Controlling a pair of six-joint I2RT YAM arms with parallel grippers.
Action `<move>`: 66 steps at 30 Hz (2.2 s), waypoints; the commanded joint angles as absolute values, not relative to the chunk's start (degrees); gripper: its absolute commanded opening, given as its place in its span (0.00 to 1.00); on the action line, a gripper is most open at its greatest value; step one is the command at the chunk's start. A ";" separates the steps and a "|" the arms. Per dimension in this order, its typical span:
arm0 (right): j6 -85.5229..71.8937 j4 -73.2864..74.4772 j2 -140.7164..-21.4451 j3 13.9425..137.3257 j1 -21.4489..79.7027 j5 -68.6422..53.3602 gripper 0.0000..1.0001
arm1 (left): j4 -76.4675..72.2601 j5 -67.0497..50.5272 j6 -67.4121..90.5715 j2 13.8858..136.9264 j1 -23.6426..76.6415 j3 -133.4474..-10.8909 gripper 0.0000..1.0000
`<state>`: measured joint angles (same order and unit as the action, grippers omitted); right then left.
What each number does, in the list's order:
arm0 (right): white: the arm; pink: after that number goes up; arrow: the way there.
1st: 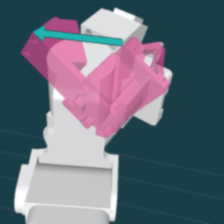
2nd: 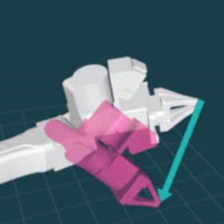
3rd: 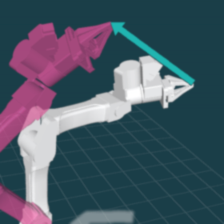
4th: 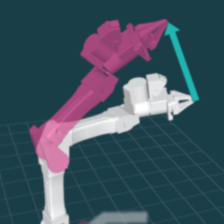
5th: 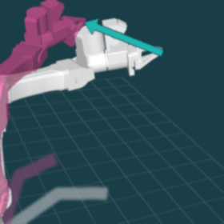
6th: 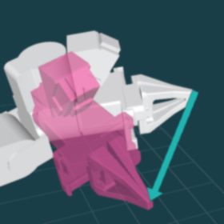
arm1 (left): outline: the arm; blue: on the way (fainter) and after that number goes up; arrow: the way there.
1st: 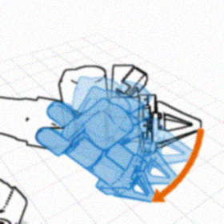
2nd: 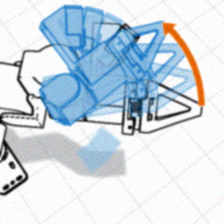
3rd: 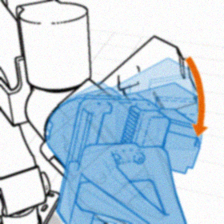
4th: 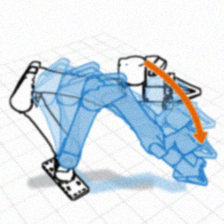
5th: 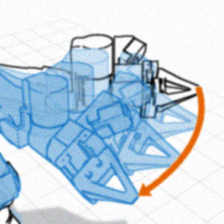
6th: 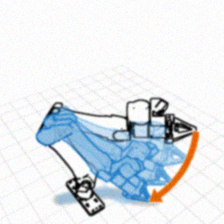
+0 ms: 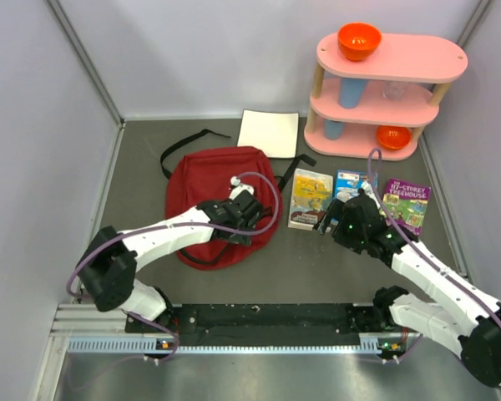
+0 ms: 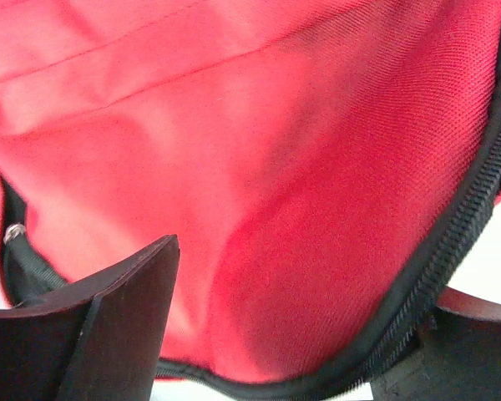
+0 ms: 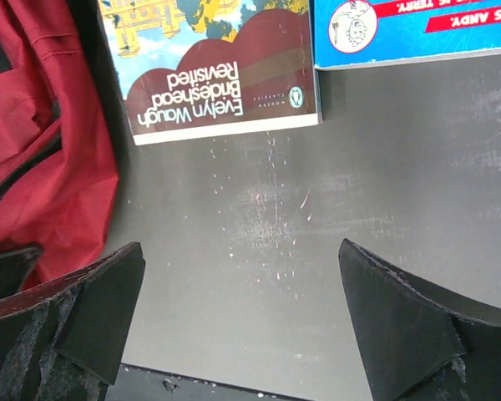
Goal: Pack the student bag
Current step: Unzip the student bag at the center of the board, then pick up the book from the center of the board.
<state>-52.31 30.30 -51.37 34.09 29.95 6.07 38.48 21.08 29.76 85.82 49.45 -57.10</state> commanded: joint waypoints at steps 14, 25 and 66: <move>-40.79 21.10 -69.58 50.00 20.57 1.67 0.99 | 17.41 3.00 21.98 75.30 49.22 -69.50 0.98; -36.30 16.88 -91.31 61.60 16.97 2.90 0.88 | 7.39 0.35 27.24 95.43 47.55 -77.61 0.98; -44.12 2.47 -91.59 41.05 16.26 -14.32 0.77 | -3.78 -22.85 38.23 115.67 43.07 -69.61 0.48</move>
